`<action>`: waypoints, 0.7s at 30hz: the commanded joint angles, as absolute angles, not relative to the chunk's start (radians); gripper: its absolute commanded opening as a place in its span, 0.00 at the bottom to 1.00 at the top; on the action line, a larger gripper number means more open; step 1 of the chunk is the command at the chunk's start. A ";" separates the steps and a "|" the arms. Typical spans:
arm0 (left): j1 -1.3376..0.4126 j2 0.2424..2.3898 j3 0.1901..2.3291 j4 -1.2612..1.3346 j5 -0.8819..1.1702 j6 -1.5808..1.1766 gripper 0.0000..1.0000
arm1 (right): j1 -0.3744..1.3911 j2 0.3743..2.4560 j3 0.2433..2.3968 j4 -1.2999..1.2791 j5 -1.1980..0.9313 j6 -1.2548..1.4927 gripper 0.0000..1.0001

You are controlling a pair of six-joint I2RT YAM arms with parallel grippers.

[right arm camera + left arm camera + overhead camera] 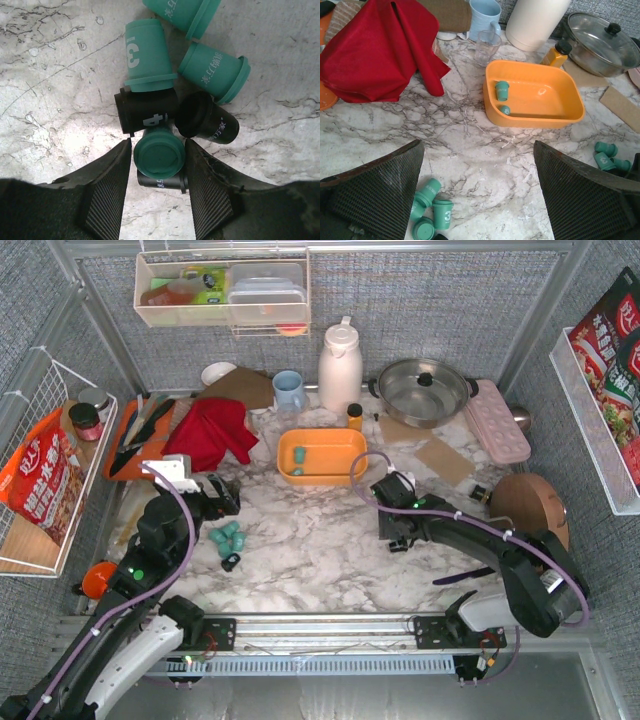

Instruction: Mix the coffee capsules in the storage basket

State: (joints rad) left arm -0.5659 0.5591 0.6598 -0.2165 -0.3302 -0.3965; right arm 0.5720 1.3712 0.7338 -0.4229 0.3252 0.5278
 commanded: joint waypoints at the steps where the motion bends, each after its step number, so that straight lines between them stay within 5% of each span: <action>1: -0.565 0.557 0.657 -0.212 -0.324 -0.391 0.99 | 0.574 1.372 0.749 -0.428 0.353 0.520 0.51; 21: -0.565 0.560 0.651 -0.190 -0.286 -0.401 0.99 | 0.574 1.269 0.815 -0.536 0.349 0.459 0.39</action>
State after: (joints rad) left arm -0.5659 0.5602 0.6571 -0.2169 -0.3145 -0.3969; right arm 0.5720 1.3132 0.7795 -0.4831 0.3397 0.4900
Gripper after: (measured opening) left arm 0.992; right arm 0.445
